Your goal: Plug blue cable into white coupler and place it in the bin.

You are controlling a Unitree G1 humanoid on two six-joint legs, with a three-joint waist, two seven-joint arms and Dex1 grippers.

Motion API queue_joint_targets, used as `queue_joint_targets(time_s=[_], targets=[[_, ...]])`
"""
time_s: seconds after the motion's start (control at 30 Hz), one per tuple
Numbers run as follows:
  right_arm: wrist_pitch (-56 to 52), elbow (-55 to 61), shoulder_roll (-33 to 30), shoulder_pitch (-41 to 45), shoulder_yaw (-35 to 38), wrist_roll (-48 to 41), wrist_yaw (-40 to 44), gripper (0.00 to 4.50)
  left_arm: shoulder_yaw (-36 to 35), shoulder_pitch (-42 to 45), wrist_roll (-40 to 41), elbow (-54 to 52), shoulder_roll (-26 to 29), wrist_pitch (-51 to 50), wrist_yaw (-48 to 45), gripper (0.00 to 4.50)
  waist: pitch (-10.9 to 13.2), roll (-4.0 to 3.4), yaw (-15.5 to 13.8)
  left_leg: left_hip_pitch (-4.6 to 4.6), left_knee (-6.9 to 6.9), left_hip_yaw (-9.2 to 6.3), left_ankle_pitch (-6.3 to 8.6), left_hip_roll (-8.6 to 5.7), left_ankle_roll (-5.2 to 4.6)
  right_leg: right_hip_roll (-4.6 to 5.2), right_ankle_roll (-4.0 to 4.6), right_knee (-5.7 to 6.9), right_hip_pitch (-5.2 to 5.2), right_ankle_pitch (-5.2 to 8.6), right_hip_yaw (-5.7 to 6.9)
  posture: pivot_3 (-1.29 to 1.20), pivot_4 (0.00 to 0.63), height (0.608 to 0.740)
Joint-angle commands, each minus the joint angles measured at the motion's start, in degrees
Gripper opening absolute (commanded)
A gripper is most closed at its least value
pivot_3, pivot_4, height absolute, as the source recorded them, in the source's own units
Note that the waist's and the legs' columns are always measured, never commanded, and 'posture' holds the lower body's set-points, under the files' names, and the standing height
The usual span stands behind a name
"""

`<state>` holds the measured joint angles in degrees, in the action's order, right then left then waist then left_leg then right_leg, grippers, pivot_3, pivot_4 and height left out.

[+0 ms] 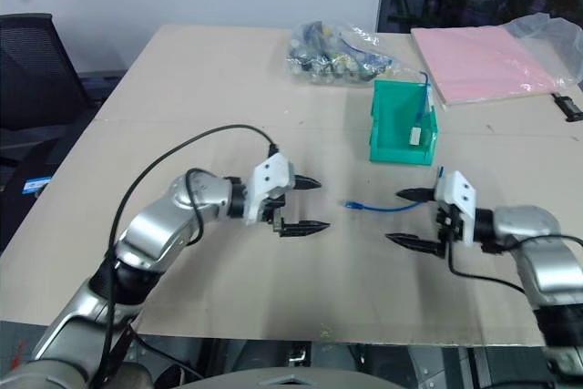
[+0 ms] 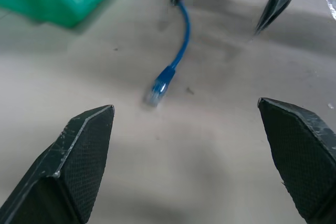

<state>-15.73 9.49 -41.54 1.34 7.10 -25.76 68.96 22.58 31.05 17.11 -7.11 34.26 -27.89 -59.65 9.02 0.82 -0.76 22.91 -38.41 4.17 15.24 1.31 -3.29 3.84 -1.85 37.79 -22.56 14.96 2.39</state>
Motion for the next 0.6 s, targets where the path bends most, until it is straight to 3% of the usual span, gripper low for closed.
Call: queue_joint_targets(time_s=[0.03, 0.27, 0.6], targets=[[-0.9, 5.6, 0.4, -4.0, 3.8, -2.3, -3.6, 4.49, 2.2, 3.8, -2.8, 6.2, -1.1, 4.6, -5.1, 4.5, 0.0, 0.02, 0.3, -0.03, -0.01, 0.03, 0.03, 0.02, -0.05, -0.12, 0.0, 0.01, -0.01, 0.0, -0.06, 0.0, 0.15, 0.74], [-2.4, 14.3, 3.8, -14.3, 8.2, -6.1, -10.6, 4.49, 5.4, 12.1, -9.7, 23.9, -6.8, 15.0, -9.8, 4.5, 0.0, 0.03, -0.3, -0.01, -0.07, 0.01, 0.08, 0.02, -0.14, -0.31, -0.01, 0.08, -0.03, 0.01, -0.1, 0.0, 0.15, 0.74], [1.6, 19.9, 8.7, -22.7, 11.5, -10.1, -13.4, 4.49, 4.9, 13.5, -12.9, 31.2, -12.3, 21.6, -13.2, 4.5, 0.0, 0.04, -0.1, 0.08, -0.12, 0.0, 0.16, 0.0, -0.29, -0.25, -0.12, 0.06, -0.07, 0.08, -0.12, 0.0, 0.15, 0.74]])
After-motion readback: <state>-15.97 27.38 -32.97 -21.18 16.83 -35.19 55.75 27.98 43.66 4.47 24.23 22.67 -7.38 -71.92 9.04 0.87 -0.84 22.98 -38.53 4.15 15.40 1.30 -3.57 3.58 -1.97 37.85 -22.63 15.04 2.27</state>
